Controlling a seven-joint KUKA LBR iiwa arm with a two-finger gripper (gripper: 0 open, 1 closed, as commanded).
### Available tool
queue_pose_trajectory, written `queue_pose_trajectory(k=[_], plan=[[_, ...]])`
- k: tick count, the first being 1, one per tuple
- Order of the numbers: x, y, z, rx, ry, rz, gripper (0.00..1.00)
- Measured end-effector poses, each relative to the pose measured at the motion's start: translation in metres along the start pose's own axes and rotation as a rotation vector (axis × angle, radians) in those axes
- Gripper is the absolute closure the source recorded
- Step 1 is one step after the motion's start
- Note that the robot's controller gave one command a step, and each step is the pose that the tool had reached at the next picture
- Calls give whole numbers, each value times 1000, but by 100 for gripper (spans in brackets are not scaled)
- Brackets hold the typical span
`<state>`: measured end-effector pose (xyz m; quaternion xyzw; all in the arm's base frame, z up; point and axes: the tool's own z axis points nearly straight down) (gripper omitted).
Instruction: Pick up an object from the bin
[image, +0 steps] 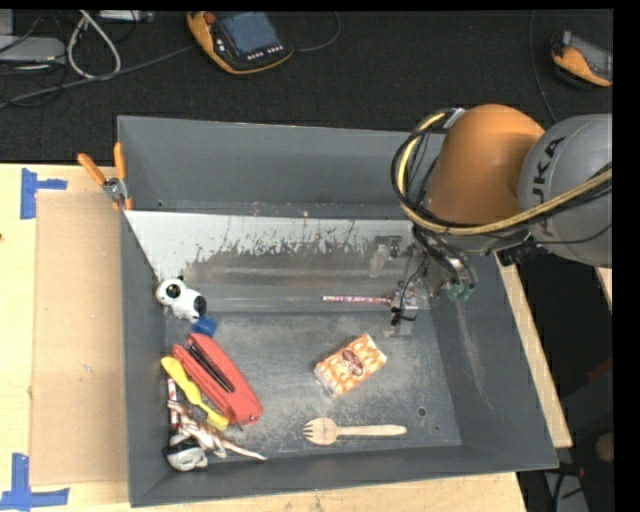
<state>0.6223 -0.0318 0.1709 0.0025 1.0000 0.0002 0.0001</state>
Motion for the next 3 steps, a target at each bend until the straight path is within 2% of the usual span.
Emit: queue_pose_trajectory(k=[1,2,3], plan=[[0,0,0,0,0,0,0],[22,16,61,-1,-5,-86,0],[26,5,70,-1,0,-214,0]])
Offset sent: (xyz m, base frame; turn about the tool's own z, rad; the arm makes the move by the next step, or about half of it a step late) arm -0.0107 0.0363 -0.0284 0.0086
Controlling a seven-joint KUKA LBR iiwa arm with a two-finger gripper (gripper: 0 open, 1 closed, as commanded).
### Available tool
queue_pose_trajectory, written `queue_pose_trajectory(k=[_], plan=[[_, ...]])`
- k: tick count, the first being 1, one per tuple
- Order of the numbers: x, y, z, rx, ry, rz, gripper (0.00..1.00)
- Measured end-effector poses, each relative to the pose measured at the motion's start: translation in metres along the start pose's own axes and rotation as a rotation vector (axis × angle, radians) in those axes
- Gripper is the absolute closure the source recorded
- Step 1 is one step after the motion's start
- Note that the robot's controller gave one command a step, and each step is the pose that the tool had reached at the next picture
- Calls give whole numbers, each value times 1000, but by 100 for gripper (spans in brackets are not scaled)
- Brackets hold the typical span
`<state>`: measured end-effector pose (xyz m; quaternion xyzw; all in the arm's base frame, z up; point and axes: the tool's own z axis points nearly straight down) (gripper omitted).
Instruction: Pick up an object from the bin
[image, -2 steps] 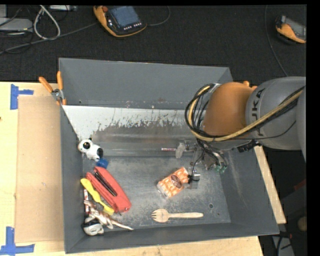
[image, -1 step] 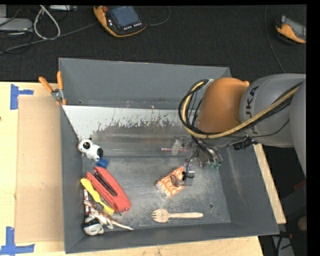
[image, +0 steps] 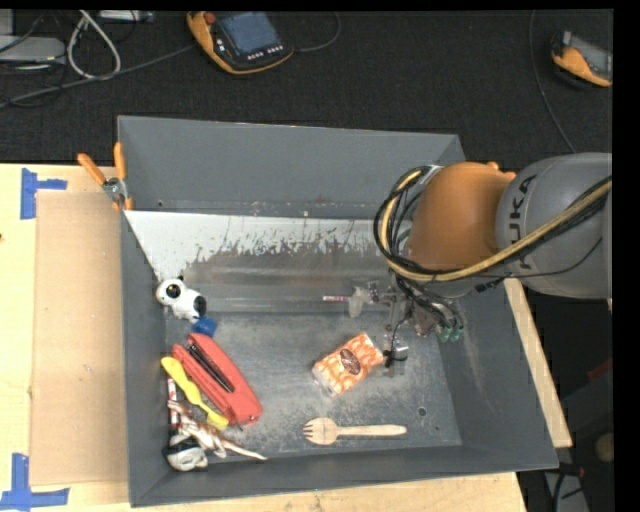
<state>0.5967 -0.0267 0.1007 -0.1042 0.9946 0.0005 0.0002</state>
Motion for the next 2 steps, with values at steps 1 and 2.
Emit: queue_pose_trajectory(k=[1,2], plan=[[11,-16,6,-1,1,-41,0],[29,15,28,-1,3,-89,0]])
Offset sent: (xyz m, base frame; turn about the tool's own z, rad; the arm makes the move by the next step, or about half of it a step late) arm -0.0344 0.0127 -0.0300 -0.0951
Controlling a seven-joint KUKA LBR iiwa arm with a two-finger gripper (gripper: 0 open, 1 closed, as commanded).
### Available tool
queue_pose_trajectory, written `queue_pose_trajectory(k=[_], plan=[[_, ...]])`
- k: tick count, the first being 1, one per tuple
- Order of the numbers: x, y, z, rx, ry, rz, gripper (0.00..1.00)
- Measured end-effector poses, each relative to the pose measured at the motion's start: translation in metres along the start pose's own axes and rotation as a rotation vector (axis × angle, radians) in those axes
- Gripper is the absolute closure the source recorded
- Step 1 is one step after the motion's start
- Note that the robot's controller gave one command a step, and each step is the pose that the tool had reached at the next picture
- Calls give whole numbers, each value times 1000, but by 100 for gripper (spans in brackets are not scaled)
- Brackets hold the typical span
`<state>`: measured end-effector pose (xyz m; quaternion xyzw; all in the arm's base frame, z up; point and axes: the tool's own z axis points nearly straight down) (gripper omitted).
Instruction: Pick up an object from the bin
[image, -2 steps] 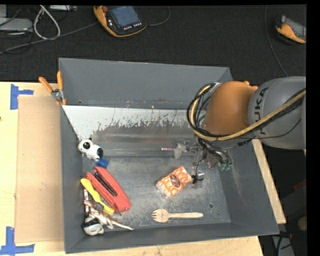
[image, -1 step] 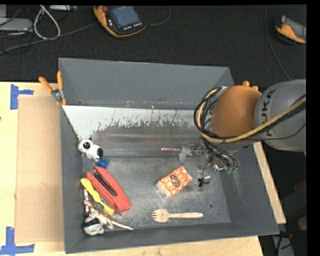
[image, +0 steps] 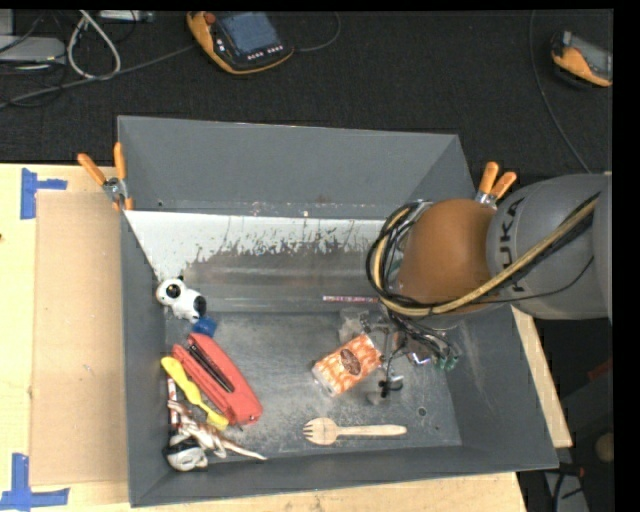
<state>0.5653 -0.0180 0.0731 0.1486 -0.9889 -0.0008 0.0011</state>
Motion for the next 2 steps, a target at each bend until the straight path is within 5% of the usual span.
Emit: queue_pose_trajectory(k=[1,2], plan=[[-15,14,4,2,-6,17,100],[-15,14,4,2,-6,17,100]])
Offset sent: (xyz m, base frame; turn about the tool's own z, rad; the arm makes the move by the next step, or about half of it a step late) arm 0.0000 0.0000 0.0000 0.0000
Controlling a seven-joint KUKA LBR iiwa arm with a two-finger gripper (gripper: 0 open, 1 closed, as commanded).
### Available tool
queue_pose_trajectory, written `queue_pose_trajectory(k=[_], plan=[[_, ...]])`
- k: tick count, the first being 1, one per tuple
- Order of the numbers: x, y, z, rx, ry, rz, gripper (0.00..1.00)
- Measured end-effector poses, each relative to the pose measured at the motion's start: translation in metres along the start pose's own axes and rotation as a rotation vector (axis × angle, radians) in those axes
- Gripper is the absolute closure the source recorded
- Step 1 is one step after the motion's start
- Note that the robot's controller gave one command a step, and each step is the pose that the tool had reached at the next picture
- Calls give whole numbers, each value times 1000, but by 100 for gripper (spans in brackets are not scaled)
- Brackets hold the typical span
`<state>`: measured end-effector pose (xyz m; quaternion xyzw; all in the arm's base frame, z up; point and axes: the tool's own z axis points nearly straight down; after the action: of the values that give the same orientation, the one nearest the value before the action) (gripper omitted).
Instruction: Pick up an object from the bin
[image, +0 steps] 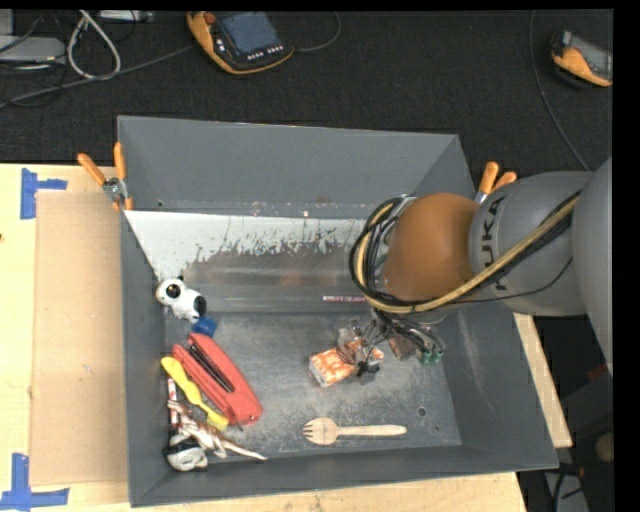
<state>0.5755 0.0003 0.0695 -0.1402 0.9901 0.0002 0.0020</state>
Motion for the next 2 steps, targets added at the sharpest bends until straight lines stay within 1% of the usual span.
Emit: queue_pose_trajectory(k=[1,2], plan=[[1,-5,-62,-2,5,-13,100],[-4,-2,-124,-4,8,17,100]])
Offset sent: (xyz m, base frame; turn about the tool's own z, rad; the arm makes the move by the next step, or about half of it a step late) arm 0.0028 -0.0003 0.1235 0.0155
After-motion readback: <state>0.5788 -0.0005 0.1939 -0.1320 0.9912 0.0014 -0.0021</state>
